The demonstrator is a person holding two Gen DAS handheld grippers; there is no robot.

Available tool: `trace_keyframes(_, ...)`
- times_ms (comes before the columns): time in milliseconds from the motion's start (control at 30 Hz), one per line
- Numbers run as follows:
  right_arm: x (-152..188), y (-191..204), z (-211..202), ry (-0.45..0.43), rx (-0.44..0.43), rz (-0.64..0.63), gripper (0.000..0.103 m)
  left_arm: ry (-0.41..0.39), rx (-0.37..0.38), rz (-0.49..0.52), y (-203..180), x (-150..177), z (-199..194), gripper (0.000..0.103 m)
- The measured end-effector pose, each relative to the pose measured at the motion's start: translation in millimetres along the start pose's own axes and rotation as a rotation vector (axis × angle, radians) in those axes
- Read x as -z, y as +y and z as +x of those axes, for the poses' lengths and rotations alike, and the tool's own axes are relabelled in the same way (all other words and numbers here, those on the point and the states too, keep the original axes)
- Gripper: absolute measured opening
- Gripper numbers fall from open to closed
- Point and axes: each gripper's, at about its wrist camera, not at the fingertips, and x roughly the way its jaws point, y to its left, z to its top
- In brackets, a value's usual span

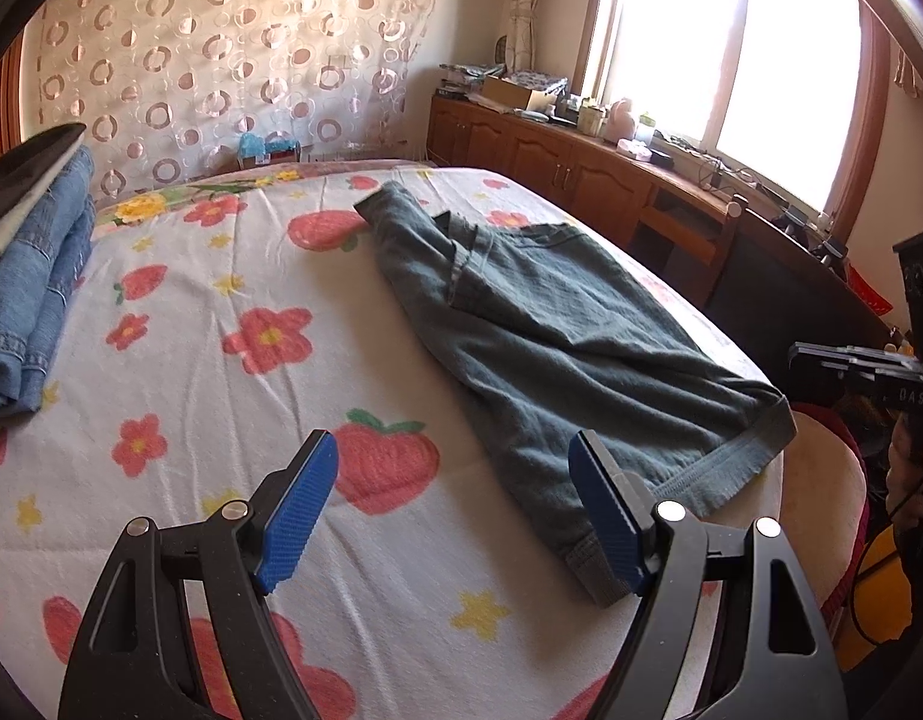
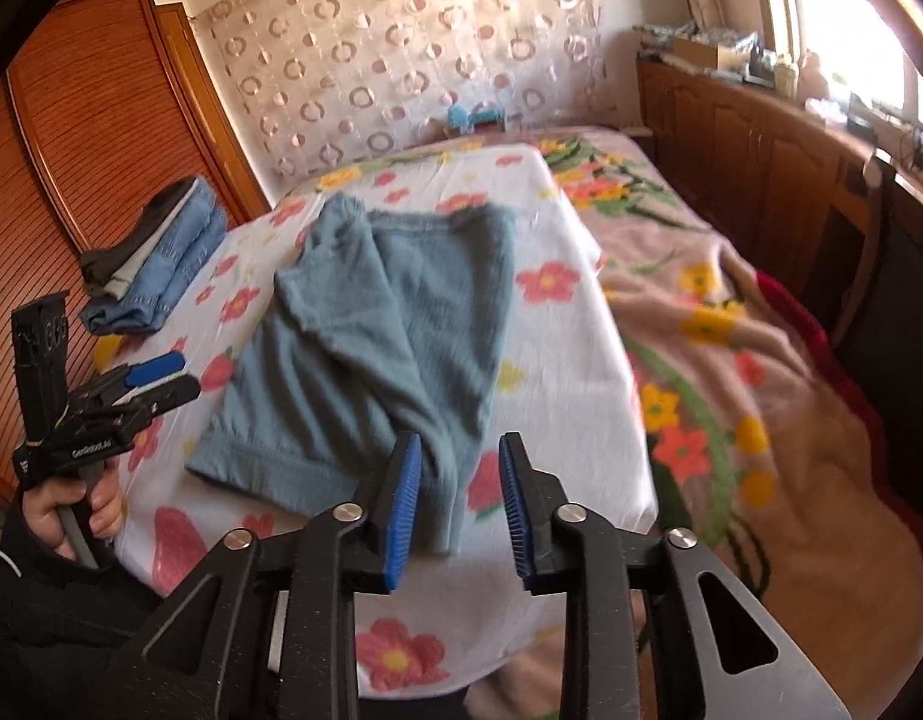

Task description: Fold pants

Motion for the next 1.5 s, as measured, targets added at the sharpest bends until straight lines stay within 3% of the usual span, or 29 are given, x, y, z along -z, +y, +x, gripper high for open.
trace_keyframes(200,-17,17,15,-0.068,-0.024,-0.034,0.039,-0.033,-0.026,0.011,8,-16,-8,0.080)
trace_keyframes(400,-34,39,45,-0.075,-0.063,-0.103,0.041,-0.068,-0.051,0.024,14,-31,-17,0.080)
trace_keyframes(1233,-94,105,153,0.086,-0.168,-0.322,0.041,-0.088,-0.091,-0.042,47,-33,-18,0.080)
trace_keyframes(1433,-103,117,175,0.135,-0.194,-0.358,0.029,-0.071,-0.083,-0.044,46,-28,-13,0.080)
trace_keyframes(1500,-106,119,182,0.152,-0.188,-0.365,0.020,-0.065,-0.078,-0.042,44,-26,-12,0.080)
